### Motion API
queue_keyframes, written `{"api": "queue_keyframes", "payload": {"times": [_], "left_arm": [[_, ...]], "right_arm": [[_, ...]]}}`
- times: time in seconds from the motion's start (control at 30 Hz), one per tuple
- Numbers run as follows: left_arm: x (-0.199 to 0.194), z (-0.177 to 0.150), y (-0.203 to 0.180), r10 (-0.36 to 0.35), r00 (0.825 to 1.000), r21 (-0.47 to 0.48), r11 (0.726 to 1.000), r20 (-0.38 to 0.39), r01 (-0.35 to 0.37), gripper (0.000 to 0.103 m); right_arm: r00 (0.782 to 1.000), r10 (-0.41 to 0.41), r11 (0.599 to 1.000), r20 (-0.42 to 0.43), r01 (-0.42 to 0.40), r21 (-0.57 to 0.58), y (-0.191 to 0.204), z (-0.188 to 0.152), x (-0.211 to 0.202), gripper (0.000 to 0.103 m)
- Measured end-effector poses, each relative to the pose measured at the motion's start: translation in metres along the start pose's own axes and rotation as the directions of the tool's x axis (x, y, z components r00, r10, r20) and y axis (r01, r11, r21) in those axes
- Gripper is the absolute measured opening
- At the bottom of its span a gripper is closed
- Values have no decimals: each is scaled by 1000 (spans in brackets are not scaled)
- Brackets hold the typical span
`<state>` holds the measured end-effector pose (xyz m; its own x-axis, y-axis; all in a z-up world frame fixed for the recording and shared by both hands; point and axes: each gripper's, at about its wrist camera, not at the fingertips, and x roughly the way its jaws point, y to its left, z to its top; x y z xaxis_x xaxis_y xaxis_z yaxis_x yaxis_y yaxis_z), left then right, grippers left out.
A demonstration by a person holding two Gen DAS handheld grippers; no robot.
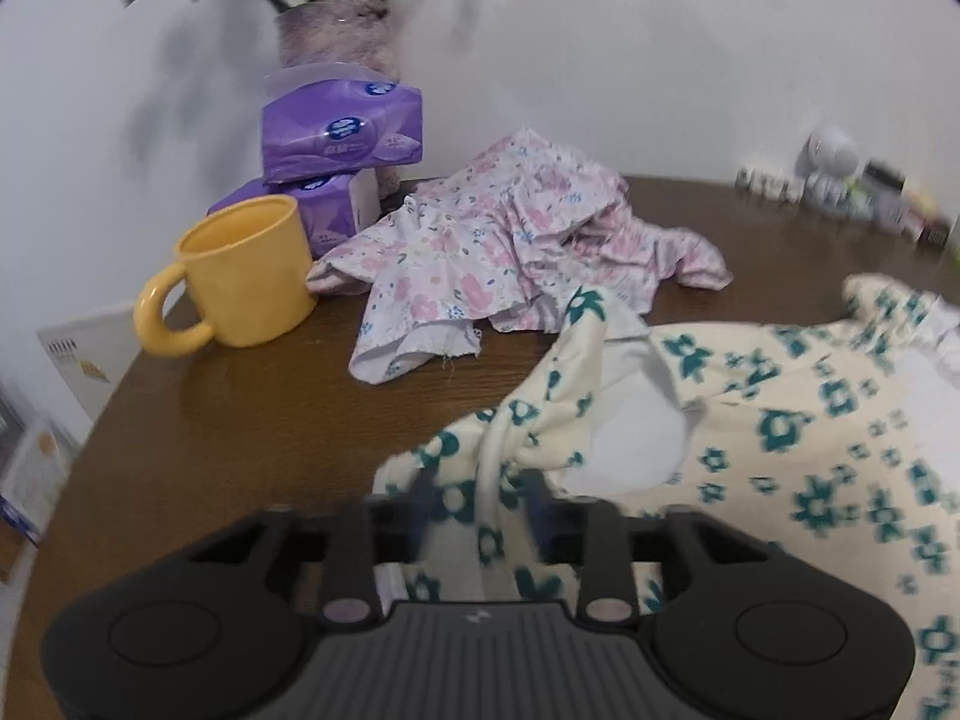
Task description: Fold clothes
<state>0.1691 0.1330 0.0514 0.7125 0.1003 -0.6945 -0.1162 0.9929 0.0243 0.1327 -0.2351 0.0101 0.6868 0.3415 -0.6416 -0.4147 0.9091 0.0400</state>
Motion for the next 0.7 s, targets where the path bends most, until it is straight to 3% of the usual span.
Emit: {"api": "queue_keyframes", "payload": {"times": [0.23, 0.47, 0.5, 0.53, 0.7], "left_arm": [[-47, -36, -4, -47, 999, -49, 998, -9, 47, 43], [-49, -64, -13, -41, 997, -102, 994, -59, 35, 39], [-49, -66, -13, -33, 998, -105, 994, -54, 27, 28], [-49, -68, -13, -23, 999, -102, 995, -49, 18, 9], [-55, -71, -8, -31, 998, -82, 996, -54, 26, 4]], "right_arm": [[1000, -3, 1000, 8, 3, -5, 2, -1, 0, 42], [1000, -6, 1000, 23, 6, -2, 4, -4, -1, 44], [1000, -6, 1000, 24, 6, -3, 4, -4, -1, 44], [1000, -5, 1000, 25, 5, -4, 4, -4, -1, 44], [999, 1, 1000, 33, -1, -6, 3, -5, -2, 45]]}}
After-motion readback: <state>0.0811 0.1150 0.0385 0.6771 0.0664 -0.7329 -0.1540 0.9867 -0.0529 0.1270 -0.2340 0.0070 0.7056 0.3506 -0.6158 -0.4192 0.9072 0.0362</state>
